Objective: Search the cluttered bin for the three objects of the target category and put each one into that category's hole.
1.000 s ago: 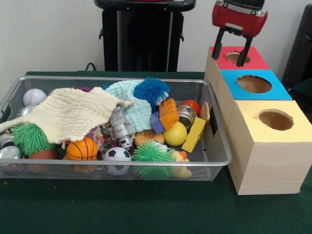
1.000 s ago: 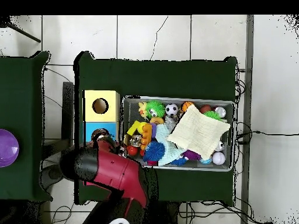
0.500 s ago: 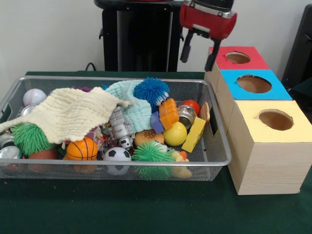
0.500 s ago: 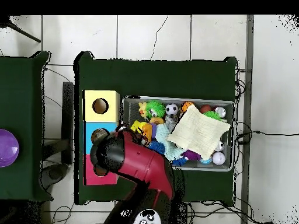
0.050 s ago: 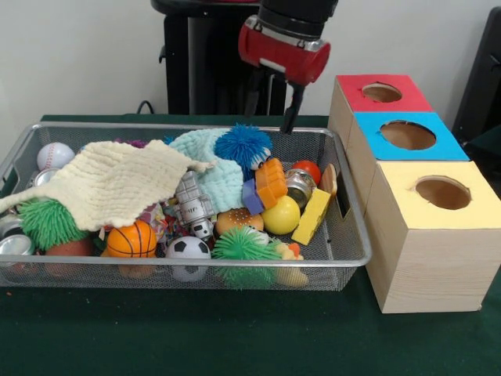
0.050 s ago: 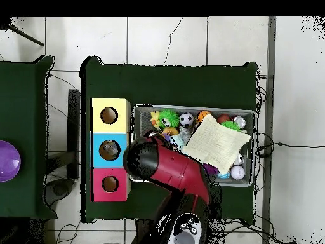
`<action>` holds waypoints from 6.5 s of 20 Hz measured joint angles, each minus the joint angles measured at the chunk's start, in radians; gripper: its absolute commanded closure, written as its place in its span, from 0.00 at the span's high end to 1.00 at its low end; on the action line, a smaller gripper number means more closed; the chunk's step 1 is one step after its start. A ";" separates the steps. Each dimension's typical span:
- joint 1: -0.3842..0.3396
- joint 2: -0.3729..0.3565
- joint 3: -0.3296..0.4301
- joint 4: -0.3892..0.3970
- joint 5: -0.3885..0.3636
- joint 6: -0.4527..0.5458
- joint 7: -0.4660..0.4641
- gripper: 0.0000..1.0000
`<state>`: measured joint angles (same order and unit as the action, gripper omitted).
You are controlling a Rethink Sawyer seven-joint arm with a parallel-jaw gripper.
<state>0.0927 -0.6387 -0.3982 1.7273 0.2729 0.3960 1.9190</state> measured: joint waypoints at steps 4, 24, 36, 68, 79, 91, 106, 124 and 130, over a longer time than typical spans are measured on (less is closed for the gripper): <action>-0.012 0.015 0.004 -0.008 -0.043 -0.016 0.000 1.00; -0.070 0.087 -0.015 -0.022 -0.192 -0.173 0.000 1.00; -0.177 0.133 -0.007 -0.024 -0.245 -0.215 0.000 1.00; -0.251 0.217 0.100 -0.030 -0.286 -0.403 0.000 0.00; -0.081 0.086 0.047 -0.031 -0.276 -0.171 0.000 0.00; -0.115 0.044 0.144 -0.026 -0.181 -0.129 0.000 0.00; -0.115 0.060 0.252 -0.012 -0.108 -0.189 0.000 0.00; -0.010 0.058 0.248 -0.009 -0.019 -0.189 0.000 0.00; -0.010 0.080 0.212 -0.009 -0.019 -0.189 0.000 0.00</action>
<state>0.0832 -0.5588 -0.1857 1.7184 0.2537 0.2073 1.9190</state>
